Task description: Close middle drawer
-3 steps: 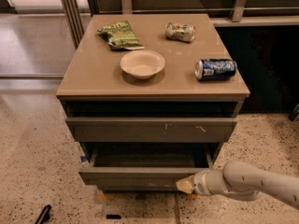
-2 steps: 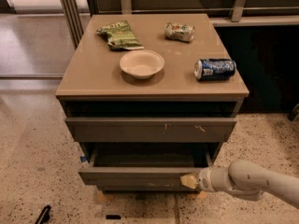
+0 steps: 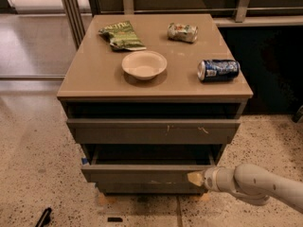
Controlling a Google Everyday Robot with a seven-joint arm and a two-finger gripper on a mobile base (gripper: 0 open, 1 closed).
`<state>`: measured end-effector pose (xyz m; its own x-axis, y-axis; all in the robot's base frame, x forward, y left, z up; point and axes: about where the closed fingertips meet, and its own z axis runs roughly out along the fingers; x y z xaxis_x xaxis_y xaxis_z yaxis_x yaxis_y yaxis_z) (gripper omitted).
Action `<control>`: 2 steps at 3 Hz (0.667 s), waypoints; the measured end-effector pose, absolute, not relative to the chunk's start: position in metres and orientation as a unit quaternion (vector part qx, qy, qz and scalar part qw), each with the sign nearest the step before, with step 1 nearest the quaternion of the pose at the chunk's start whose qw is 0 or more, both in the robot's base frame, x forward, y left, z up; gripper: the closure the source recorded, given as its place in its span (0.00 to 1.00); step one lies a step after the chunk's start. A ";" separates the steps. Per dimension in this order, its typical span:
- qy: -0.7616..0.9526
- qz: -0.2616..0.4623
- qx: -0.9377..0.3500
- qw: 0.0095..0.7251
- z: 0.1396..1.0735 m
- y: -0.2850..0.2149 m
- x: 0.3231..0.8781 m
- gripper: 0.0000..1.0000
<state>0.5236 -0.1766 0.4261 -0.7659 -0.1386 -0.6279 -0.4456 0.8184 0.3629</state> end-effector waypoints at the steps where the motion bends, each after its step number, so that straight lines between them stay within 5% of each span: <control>1: 0.905 0.253 -0.159 0.303 0.426 -0.178 0.523 1.00; 2: 0.907 0.234 -0.132 0.325 0.428 -0.190 0.539 1.00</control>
Offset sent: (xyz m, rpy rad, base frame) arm 0.1169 -0.1132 0.0278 -0.0956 -0.2328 -0.5666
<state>0.5391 -0.1900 0.4284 -0.7546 -0.0870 -0.6504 -0.3910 0.8556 0.3392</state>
